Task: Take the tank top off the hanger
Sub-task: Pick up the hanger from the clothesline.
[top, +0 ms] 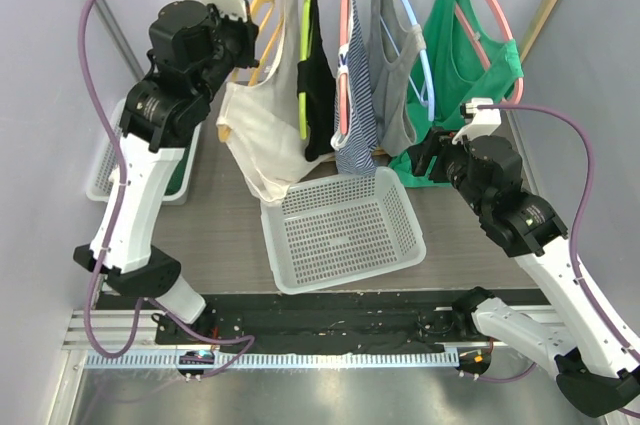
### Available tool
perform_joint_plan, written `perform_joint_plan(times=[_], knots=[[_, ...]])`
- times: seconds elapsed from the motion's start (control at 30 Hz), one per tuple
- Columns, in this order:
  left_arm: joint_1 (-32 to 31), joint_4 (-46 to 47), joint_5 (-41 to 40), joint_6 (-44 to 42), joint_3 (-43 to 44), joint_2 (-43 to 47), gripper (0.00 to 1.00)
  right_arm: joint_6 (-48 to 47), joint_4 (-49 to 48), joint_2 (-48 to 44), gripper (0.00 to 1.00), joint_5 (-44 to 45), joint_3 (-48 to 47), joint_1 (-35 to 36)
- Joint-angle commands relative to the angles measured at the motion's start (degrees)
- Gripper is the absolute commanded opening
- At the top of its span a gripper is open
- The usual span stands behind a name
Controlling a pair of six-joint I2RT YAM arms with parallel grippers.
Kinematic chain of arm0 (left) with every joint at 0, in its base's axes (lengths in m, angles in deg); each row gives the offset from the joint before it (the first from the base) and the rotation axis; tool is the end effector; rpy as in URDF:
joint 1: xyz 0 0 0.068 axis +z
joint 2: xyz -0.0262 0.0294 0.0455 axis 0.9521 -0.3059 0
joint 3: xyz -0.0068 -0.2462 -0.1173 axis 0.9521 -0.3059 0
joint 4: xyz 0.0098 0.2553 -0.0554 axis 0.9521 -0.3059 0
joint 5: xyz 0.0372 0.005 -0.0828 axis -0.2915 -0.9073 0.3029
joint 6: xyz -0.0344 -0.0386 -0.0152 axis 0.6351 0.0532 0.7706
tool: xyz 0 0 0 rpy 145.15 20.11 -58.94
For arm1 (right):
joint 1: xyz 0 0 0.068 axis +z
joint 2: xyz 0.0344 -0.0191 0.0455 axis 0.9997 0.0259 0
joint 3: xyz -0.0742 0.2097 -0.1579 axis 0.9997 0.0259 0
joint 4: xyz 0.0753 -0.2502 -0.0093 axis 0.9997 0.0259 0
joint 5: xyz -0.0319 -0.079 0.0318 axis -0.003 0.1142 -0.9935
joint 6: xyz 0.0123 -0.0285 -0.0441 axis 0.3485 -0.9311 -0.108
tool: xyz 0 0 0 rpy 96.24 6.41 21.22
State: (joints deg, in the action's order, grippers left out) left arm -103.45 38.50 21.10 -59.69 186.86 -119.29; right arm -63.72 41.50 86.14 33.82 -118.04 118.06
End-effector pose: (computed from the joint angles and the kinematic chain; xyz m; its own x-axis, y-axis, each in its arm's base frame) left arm 0.2500 -0.1410 0.5805 -0.0298 -0.0082 -0.9995 0.2805 0.9597 -0.0162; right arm 0.1535 0.0765 0.4091 -0.3101 0.1619 -0.9368 -0.1757 0.9587 0.2238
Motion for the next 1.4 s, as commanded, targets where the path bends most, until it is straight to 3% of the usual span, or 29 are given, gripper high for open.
perform_joint_plan(times=[0.0,0.17,0.27,0.4,0.53,0.87,1.03,1.37], knots=[[-0.2,2.61,0.78,1.49,-3.3,7.2,0.0,-0.73,-1.34,-0.63,0.65,-0.13,-0.67,0.34],[-0.2,-1.26,3.86,1.15,-8.59,13.52,0.0,-1.17,-1.33,-0.28,0.65,-0.74,-0.93,0.34],[-0.2,-4.86,12.02,-3.86,-9.3,16.69,0.0,-1.78,-1.6,0.34,0.65,-0.83,-1.28,0.34],[-0.2,-6.98,14.67,-6.85,-5.02,19.6,0.0,-2.49,-1.6,1.22,0.65,-0.83,-2.07,0.26],[-0.11,-10.23,22.66,-9.41,0.27,21.62,0.0,-2.93,-1.6,2.27,0.65,-0.92,-3.12,0.26],[3.14,-13.13,30.92,-12.57,2.83,29.7,0.0,-1.43,-3.09,4.12,0.65,-2.85,-4.27,0.26],[4.55,-11.65,42.44,-8.55,3.26,31.82,0.0,-0.38,-3.88,3.5,0.64,-3.82,-4.27,0.26],[5.16,-1.54,49.21,2.61,23.99,23.56,0.0,0.68,-5.11,1.48,0.65,-7.16,-3.48,0.34]])
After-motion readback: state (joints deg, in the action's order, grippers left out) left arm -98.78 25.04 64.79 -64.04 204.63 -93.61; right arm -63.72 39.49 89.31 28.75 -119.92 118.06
